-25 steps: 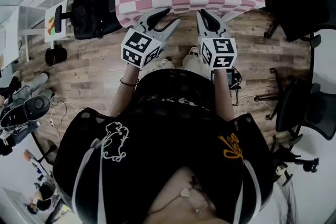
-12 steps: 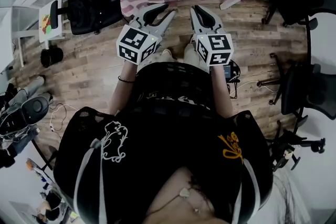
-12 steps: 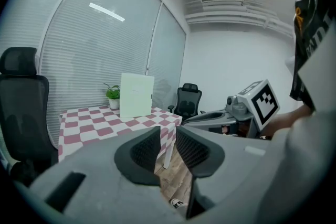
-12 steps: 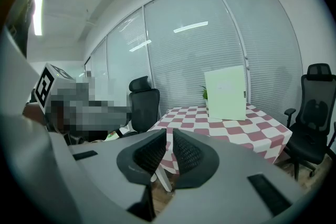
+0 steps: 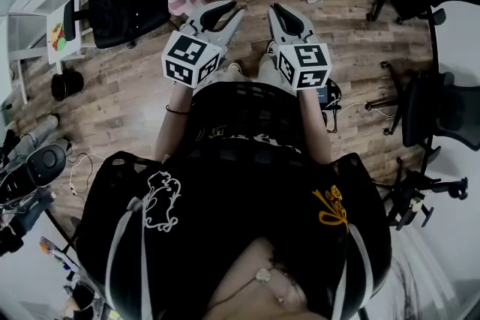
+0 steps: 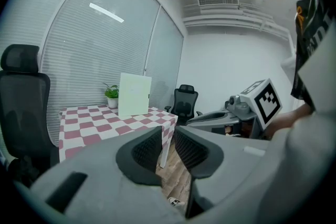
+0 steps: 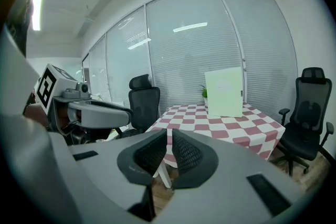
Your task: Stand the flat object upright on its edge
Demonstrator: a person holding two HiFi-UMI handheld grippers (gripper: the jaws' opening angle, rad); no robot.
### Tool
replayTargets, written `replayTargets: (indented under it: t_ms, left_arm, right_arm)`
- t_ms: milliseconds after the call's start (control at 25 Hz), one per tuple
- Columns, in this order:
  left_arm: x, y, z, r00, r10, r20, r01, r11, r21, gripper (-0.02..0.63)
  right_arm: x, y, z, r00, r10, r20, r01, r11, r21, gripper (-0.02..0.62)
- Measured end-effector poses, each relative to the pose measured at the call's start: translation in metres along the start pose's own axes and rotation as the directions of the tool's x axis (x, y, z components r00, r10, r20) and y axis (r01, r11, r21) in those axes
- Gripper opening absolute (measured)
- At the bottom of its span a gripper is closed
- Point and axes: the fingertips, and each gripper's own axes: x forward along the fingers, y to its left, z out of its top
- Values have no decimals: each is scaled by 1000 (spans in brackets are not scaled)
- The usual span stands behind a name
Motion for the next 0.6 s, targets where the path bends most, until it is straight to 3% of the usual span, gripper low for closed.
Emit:
replayTargets:
  t_ms: [600]
  left_arm:
    - [-6,-8,-5,1000,-15,2,15,1000,-4,87]
  right_arm:
    - [-11,7,-9,1000,-16,-23,16,1000,-21,35]
